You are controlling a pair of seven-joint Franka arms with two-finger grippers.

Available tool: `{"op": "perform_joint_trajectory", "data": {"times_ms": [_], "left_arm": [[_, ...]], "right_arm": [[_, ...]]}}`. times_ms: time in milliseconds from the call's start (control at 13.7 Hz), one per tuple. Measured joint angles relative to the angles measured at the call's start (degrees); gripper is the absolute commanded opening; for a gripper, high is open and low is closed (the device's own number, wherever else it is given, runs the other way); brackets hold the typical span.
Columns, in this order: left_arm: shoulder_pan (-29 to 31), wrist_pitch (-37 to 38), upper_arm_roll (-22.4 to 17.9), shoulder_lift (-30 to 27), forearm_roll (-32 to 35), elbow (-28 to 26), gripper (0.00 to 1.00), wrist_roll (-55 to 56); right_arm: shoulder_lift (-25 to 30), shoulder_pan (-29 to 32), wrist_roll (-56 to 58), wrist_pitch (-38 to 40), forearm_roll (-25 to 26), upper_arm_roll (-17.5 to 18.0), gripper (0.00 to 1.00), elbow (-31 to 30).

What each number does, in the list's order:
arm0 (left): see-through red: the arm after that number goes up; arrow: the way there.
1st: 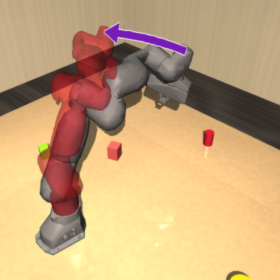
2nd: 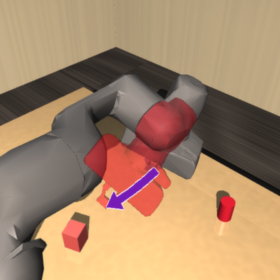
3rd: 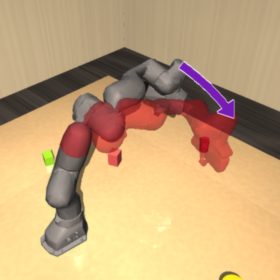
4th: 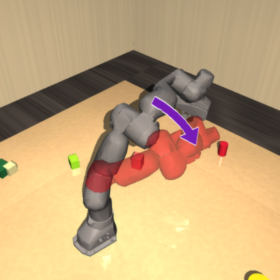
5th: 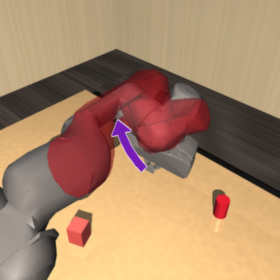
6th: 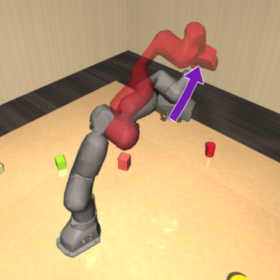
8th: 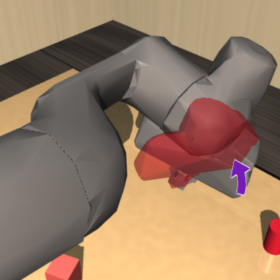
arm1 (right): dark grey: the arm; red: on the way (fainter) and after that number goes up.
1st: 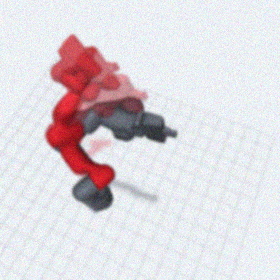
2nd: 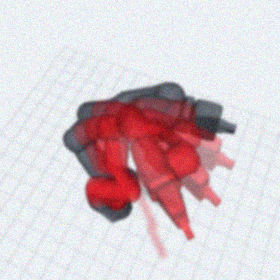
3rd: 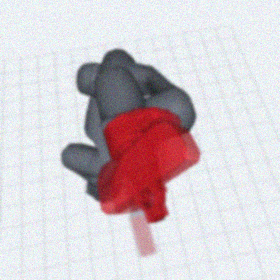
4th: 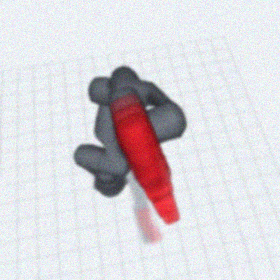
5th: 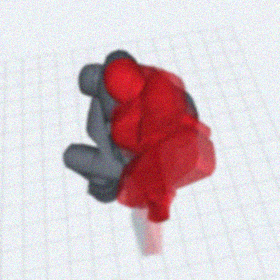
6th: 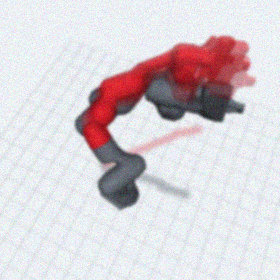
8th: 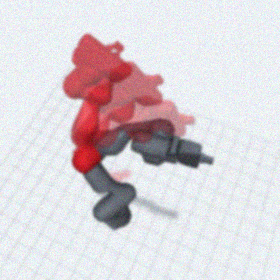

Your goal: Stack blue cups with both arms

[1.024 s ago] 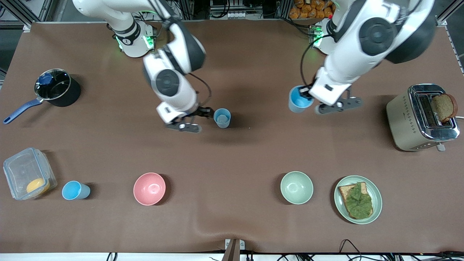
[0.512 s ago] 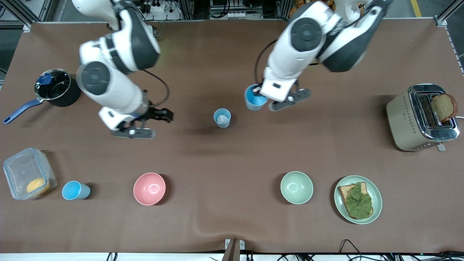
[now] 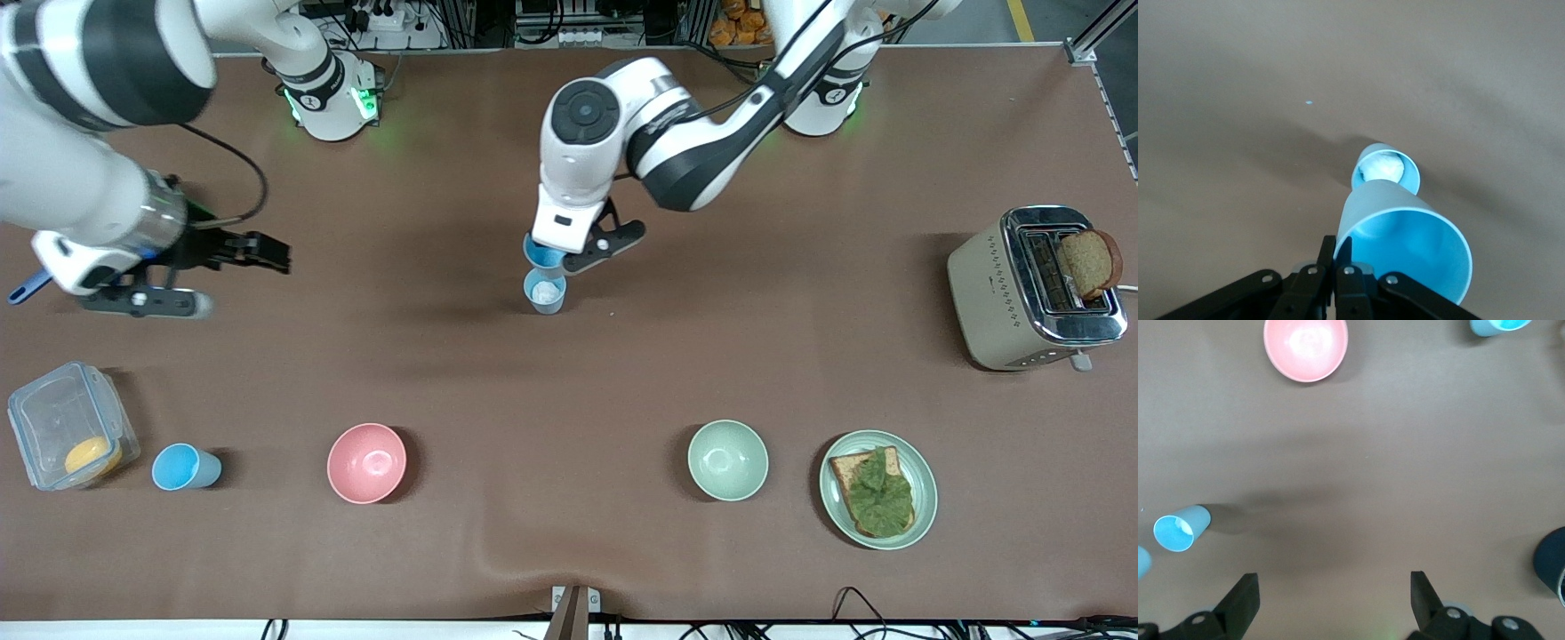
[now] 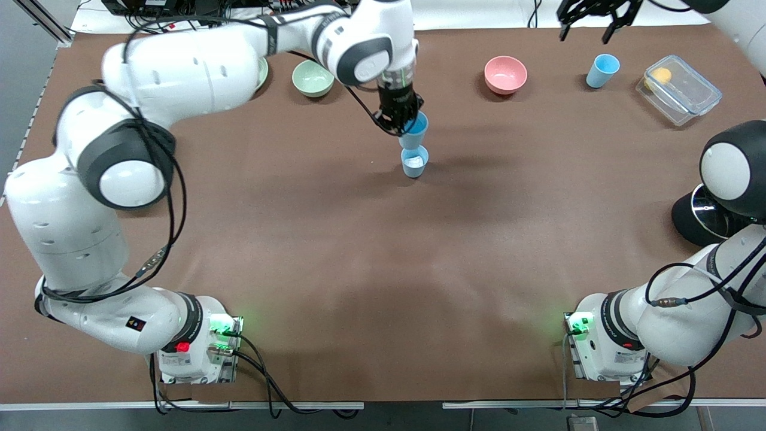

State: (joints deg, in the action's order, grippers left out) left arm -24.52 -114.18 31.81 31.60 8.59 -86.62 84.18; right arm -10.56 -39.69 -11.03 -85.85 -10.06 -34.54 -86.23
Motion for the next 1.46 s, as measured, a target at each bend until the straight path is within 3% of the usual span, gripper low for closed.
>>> {"op": "perform_joint_trajectory", "data": {"times_ms": [73, 220, 585, 732, 951, 1024, 1098, 1171, 1317, 1463], "left_arm": [[-0.5, -1.1, 0.0, 1.2, 0.4, 0.0, 0.0, 0.6], [-0.7, -2.3, -0.1, 3.1, 0.6, 0.3, 0.0, 0.8], [-0.8, -3.3, -0.4, 5.9, 1.8, 0.6, 0.0, 0.8], [-1.1, -4.3, -0.4, 6.7, 2.9, 0.6, 0.0, 0.8], [-1.2, -4.6, -0.4, 7.3, 3.6, 0.6, 0.0, 0.8], [-1.2, -4.6, -0.4, 7.6, 3.7, 0.6, 0.25, 0.8], [-1.2, -4.7, -0.4, 7.8, 3.7, 0.6, 0.8, 0.8], [-1.2, -4.9, -0.4, 8.0, 3.7, 0.6, 1.0, 0.8], [-1.5, -4.9, -0.3, 8.0, 3.7, 0.6, 1.0, 0.8], [-2.3, -5.0, -0.3, 8.0, 3.9, 1.0, 1.0, 0.8]], "right_arm": [[0.0, 1.8, 0.1, 0.2, 0.0, 0.8, 1.0, 0.0], [0.0, 7.9, 0.1, 0.3, 0.1, 6.5, 1.0, 0.2], [1.6, 31.2, 1.8, -0.2, 0.7, 28.0, 1.0, 1.0], [2.1, 38.6, 2.5, -0.9, 2.9, 34.9, 1.0, 1.0], [3.0, 41.8, 2.7, -1.2, 4.6, 38.0, 1.0, 0.8], [3.9, 41.9, 2.9, -1.9, 4.7, 38.2, 1.0, -0.1], [5.4, 41.9, 3.4, -3.0, 5.1, 38.1, 1.0, -1.9], [7.0, 41.2, 4.1, -3.7, 5.6, 37.3, 1.0, -3.9], [9.3, 37.9, 5.8, -4.1, 5.8, 33.0, 1.0, -6.2], [10.0, 37.1, 7.0, -4.3, 5.8, 31.6, 1.0, -6.8]]}}
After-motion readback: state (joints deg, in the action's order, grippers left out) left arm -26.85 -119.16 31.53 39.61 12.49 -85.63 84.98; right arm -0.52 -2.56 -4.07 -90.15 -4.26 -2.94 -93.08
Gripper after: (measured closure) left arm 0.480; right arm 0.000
